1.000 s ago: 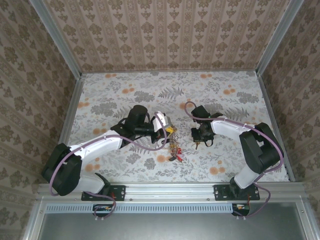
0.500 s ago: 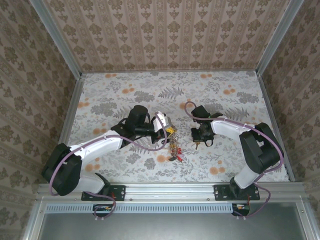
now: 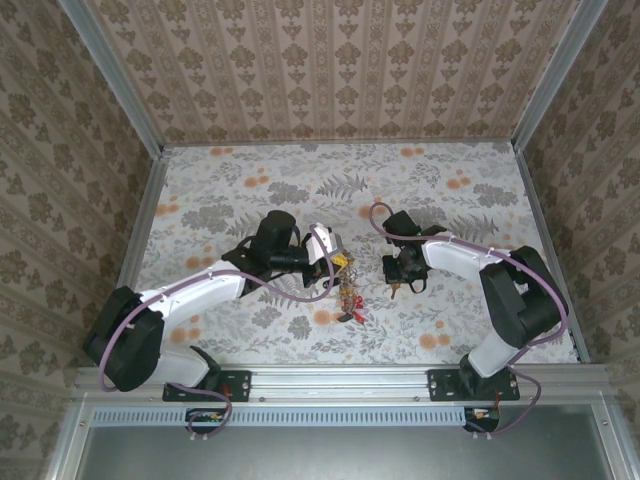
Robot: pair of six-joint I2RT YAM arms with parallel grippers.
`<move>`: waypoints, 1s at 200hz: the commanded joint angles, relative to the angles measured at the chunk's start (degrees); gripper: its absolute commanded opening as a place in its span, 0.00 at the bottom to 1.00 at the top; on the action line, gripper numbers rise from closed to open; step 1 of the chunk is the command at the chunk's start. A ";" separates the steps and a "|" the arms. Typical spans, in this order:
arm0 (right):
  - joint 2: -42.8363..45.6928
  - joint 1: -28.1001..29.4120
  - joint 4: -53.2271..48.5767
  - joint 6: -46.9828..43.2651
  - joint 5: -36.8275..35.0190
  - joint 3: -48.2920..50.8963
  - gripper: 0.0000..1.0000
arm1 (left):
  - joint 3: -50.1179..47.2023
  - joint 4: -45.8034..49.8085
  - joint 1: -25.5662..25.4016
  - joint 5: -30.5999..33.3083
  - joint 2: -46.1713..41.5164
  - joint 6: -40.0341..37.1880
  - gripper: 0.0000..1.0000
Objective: Put the keys on the keyring
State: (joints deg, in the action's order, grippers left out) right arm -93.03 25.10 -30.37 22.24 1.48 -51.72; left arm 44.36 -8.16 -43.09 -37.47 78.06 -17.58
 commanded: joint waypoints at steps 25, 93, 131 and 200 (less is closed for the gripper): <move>1.78 -0.13 -0.74 -0.77 -0.77 -0.09 0.08 | 2.33 -1.84 -0.41 -1.39 0.89 0.97 0.00; 3.77 -0.14 2.77 -1.33 -0.06 1.82 0.00 | 2.81 -2.36 -0.59 -1.47 1.74 1.23 0.00; 8.80 -0.48 5.31 -2.91 2.96 3.61 0.00 | 2.68 -2.94 -0.59 -1.44 1.79 1.49 0.00; 32.21 -1.46 24.68 -14.19 22.81 14.06 0.00 | 2.04 -6.53 -0.59 -0.32 0.93 2.99 0.00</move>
State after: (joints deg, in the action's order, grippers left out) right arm -67.59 23.88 -16.49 14.52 13.28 -41.71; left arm 45.06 -10.41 -43.22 -37.26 79.88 -16.05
